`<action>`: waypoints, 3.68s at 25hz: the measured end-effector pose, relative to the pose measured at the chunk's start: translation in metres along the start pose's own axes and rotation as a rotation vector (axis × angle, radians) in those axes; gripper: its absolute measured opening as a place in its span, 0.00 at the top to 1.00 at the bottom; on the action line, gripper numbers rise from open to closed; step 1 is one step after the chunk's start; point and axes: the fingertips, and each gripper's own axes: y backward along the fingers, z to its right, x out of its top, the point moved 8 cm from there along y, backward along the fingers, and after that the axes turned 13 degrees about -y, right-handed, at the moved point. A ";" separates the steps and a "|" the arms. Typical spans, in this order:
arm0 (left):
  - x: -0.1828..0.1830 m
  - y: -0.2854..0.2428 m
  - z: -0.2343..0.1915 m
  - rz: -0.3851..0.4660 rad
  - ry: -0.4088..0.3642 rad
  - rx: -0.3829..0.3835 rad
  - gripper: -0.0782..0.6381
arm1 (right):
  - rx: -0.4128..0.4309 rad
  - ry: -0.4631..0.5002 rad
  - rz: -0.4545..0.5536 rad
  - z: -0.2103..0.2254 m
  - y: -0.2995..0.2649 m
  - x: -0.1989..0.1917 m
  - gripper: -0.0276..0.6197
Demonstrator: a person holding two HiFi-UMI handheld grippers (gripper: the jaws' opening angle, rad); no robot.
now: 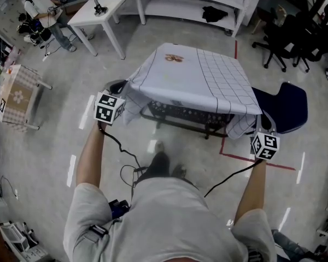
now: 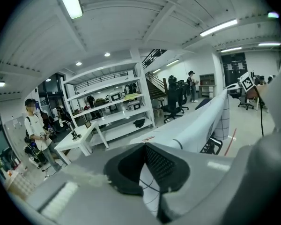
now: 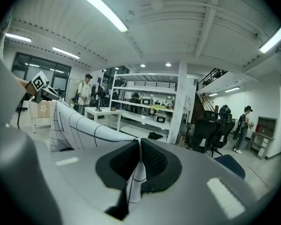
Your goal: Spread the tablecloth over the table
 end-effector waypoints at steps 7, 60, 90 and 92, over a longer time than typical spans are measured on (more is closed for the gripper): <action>-0.018 0.028 0.030 0.000 0.010 0.039 0.86 | 0.011 0.002 -0.008 -0.006 0.031 -0.029 0.95; -0.158 -0.007 0.162 -0.311 0.197 0.003 0.65 | 0.051 -0.131 -0.256 -0.050 0.026 -0.192 0.87; 0.055 0.023 0.252 0.244 0.369 -0.001 0.86 | 0.161 -0.081 0.133 -0.179 0.058 -0.030 0.95; 0.069 0.030 0.247 0.289 0.359 -0.002 0.86 | 0.177 -0.061 0.145 -0.195 0.063 -0.018 0.95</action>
